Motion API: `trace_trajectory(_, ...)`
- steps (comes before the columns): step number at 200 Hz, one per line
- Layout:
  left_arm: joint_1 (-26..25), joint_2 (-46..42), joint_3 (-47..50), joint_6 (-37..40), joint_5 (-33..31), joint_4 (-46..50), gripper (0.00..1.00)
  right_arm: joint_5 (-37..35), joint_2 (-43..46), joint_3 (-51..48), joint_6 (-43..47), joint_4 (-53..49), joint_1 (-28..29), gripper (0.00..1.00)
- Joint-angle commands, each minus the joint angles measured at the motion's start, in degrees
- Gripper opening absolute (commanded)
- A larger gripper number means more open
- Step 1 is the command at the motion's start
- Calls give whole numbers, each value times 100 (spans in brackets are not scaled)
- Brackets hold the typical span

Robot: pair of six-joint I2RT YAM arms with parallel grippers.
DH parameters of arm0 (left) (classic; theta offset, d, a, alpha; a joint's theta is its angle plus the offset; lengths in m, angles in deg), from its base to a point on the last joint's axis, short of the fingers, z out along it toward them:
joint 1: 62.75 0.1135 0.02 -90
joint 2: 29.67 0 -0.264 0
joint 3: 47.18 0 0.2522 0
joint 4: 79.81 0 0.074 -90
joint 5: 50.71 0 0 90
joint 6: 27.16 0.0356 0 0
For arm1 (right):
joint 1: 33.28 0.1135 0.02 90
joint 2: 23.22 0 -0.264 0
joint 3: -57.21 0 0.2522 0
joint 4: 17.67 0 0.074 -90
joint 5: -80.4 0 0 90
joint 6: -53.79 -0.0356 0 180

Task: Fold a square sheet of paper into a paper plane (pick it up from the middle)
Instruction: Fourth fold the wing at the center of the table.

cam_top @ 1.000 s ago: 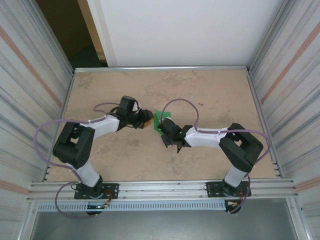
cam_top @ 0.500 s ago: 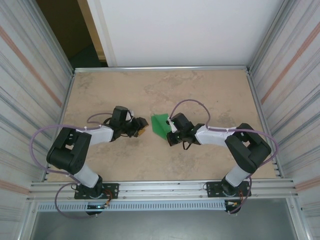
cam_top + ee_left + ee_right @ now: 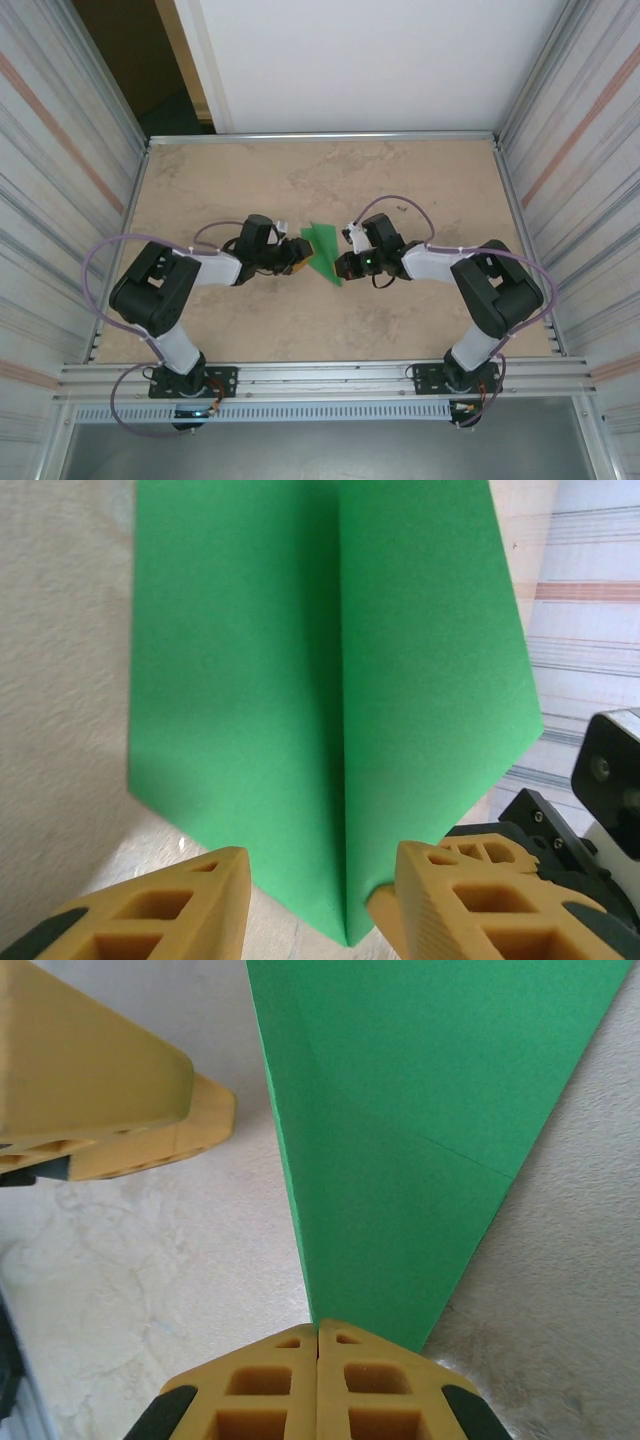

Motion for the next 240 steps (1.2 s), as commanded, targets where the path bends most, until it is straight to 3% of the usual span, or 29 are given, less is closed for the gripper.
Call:
trace_trajectory(1,-49,120,-200,220,174,-406,44,551,-129,-86,-215,256,-134,2)
trace_trajectory(74,-126,498,-545,479,272,-274,44,733,-252,-150,-293,413,-271,2)
trace_trajectory(170,-136,780,-680,674,354,-252,52,697,-372,-172,-358,501,-274,3)
trace_trajectory(240,-150,880,-848,616,117,286,53,690,-393,-173,-381,501,-291,4)
